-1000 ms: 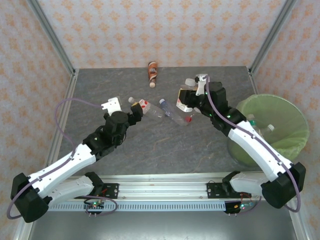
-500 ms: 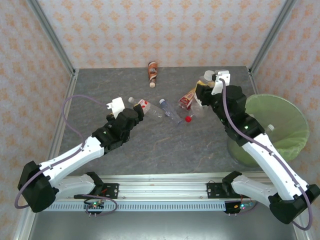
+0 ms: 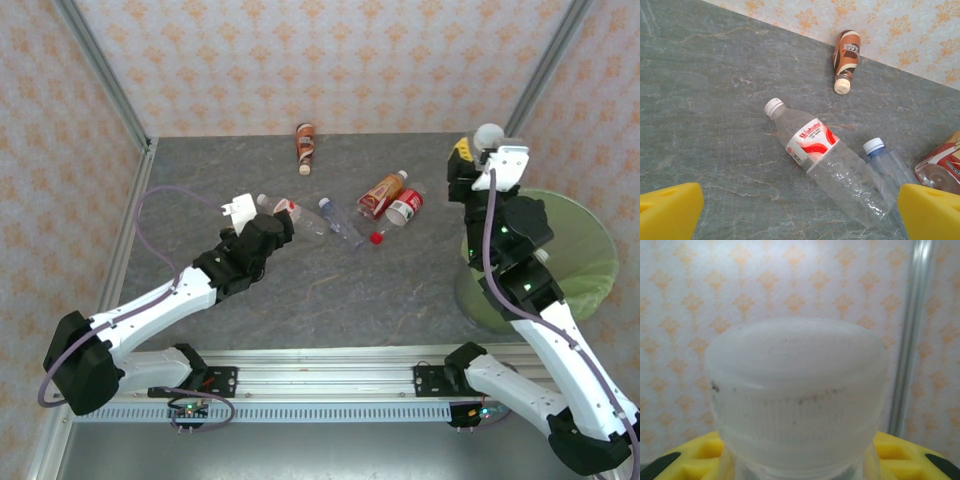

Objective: Put the plastic bottles in the bin

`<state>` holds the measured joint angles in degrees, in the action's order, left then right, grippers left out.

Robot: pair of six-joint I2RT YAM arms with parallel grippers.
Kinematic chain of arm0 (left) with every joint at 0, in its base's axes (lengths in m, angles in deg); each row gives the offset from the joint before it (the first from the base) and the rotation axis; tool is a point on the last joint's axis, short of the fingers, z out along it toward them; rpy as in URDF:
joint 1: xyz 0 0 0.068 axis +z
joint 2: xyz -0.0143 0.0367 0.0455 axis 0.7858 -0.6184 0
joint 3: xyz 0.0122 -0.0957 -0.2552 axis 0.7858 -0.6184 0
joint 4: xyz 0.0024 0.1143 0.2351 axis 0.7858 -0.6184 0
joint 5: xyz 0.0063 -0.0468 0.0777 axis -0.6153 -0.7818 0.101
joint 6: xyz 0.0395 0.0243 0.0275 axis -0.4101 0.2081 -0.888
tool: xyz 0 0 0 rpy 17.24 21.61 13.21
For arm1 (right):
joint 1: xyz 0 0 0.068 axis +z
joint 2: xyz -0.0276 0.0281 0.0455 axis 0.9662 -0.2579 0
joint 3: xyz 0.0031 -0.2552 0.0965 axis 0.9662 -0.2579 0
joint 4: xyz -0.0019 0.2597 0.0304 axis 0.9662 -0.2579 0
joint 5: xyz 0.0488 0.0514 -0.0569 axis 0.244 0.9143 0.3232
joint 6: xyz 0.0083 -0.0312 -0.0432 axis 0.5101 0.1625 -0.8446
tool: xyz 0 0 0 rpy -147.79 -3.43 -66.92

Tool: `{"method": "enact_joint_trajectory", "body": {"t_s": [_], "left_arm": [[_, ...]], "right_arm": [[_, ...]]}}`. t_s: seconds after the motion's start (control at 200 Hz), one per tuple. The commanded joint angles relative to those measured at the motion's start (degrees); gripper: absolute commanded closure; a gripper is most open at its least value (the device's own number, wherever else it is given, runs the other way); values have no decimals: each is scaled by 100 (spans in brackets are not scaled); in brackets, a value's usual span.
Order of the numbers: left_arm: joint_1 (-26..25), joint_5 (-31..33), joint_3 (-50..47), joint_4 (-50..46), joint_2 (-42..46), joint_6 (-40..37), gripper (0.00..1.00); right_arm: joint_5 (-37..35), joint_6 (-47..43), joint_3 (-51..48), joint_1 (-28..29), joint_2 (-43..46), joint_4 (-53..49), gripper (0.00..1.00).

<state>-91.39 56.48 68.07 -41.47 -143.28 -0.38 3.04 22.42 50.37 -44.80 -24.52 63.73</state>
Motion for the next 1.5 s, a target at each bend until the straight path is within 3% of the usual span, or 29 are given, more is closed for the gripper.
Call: {"method": "enact_joint_trajectory", "body": {"t_s": [0.0,0.22,0.606,0.811,1.131,1.201,1.366,1.496], "left_arm": [[56,-11,198,-74,-80,117,0],[57,-110,295,-63,-229,117,0],[61,-296,410,-108,-333,55,0],[66,-337,514,-188,-407,3,0],[89,-479,574,-224,-499,20,0],[89,-479,590,-249,-519,20,0],[97,-459,586,-264,-530,20,0],[119,-486,625,-304,-574,88,0]], "right_arm": [[-762,-711,-22,-75,116,513,82],[-1496,-993,-90,-470,282,496,81],[-2070,919,-328,-2071,395,-1558,79],[-2541,1865,-371,-2256,146,-2610,77],[-3530,2388,-213,-2287,-583,-3808,71],[-3699,2361,-166,-2288,-720,-3925,62],[-3707,2477,139,-2288,-1258,-4601,19],[-3489,2710,522,-2292,-1625,-5081,0]]}}
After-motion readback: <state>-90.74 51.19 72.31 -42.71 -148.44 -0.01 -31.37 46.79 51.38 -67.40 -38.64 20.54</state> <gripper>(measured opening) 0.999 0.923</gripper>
